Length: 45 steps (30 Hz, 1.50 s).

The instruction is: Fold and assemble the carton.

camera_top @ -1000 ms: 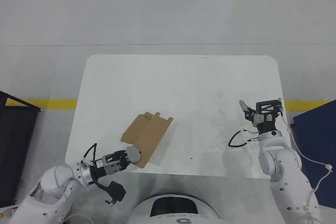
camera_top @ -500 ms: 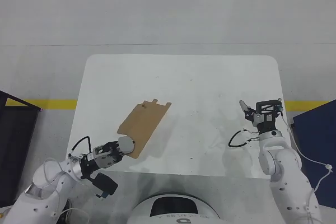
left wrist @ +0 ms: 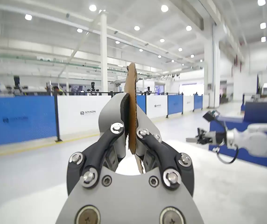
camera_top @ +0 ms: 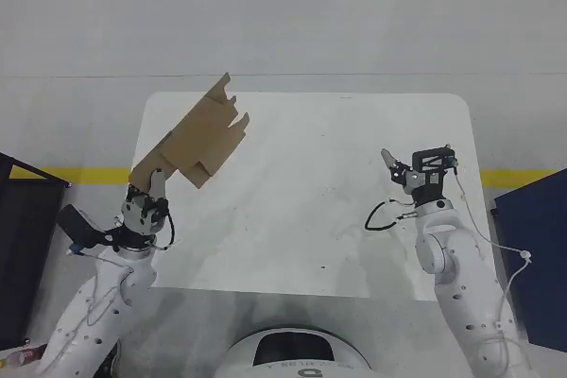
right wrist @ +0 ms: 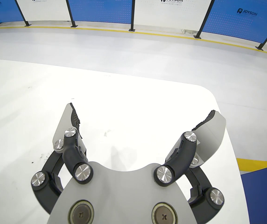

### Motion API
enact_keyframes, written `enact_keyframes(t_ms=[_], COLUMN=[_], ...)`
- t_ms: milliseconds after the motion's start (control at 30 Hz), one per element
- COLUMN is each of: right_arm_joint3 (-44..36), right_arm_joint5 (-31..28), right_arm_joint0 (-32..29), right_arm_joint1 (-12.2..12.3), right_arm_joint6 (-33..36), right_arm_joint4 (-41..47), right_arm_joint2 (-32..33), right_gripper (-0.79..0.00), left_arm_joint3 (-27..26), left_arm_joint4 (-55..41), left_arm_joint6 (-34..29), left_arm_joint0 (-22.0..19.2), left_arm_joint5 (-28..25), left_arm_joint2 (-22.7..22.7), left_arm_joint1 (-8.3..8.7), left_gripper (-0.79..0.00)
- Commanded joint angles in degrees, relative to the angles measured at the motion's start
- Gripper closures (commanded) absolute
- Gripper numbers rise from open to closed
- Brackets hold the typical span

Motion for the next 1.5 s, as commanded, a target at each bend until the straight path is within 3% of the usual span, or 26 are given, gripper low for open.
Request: enact_keyframes(t_ms=[0, 167, 267, 333, 400, 533, 667, 833, 933, 1267, 1467], right_arm_joint3=[-0.05, -0.05, -0.05, -0.05, -0.05, -0.05, -0.05, -0.05, -0.05, -0.05, -0.05], right_arm_joint5=[-0.05, -0.05, -0.05, -0.05, -0.05, -0.05, -0.05, -0.05, -0.05, -0.05, -0.05], right_arm_joint0=[-0.09, -0.09, -0.09, -0.09, -0.09, -0.09, -0.09, -0.09, -0.09, -0.09, -0.09], right_arm_joint1=[0.02, 0.02, 0.02, 0.02, 0.02, 0.02, 0.02, 0.02, 0.02, 0.02, 0.02], right_arm_joint6=[-0.01, -0.01, -0.01, -0.01, -0.01, -0.01, -0.01, -0.01, -0.01, -0.01, -0.01], right_arm_joint4=[-0.02, -0.02, -0.02, -0.02, -0.02, -0.02, -0.02, -0.02, -0.02, -0.02, -0.02], right_arm_joint2=[0.08, 0.08, 0.08, 0.08, 0.08, 0.08, 0.08, 0.08, 0.08, 0.08, 0.08], right_gripper=[-0.785, -0.785, -0.785, -0.785, -0.785, -0.785, -0.785, -0.785, -0.785, -0.785, -0.785], left_arm_joint3=[-0.17, -0.17, -1.59, -4.75, -9.0, -16.07, -19.24, -20.96, -22.39, -27.44, -26.92], left_arm_joint4=[0.77, 0.77, -16.6, -36.98, -55.73, -84.5, -101.87, -109.95, -108.18, -100.67, -98.11], left_arm_joint6=[0.66, 0.66, -0.94, -3.78, -10.84, -25.41, -39.05, -50.67, -55.29, -61.22, -61.62], left_arm_joint0=[0.16, 0.16, 1.46, 1.43, 0.03, -1.95, -3.24, -4.08, -4.31, -2.87, -2.79], left_arm_joint5=[0.43, 0.43, -4.33, -10.04, -12.35, -10.53, -5.17, 2.37, 4.73, 3.19, 2.52], left_arm_joint2=[-0.09, -0.09, 1.91, 4.41, 6.29, 7.76, 7.07, 8.85, 10.34, 10.78, 9.93], left_arm_joint1=[0.02, 0.02, -0.89, -1.64, -1.92, -1.89, -1.69, -1.96, -2.2, -2.97, -2.93], left_gripper=[0.0, 0.0, 0.0, 0.0, 0.0, 0.0, 0.0, 0.0, 0.0, 0.0, 0.0])
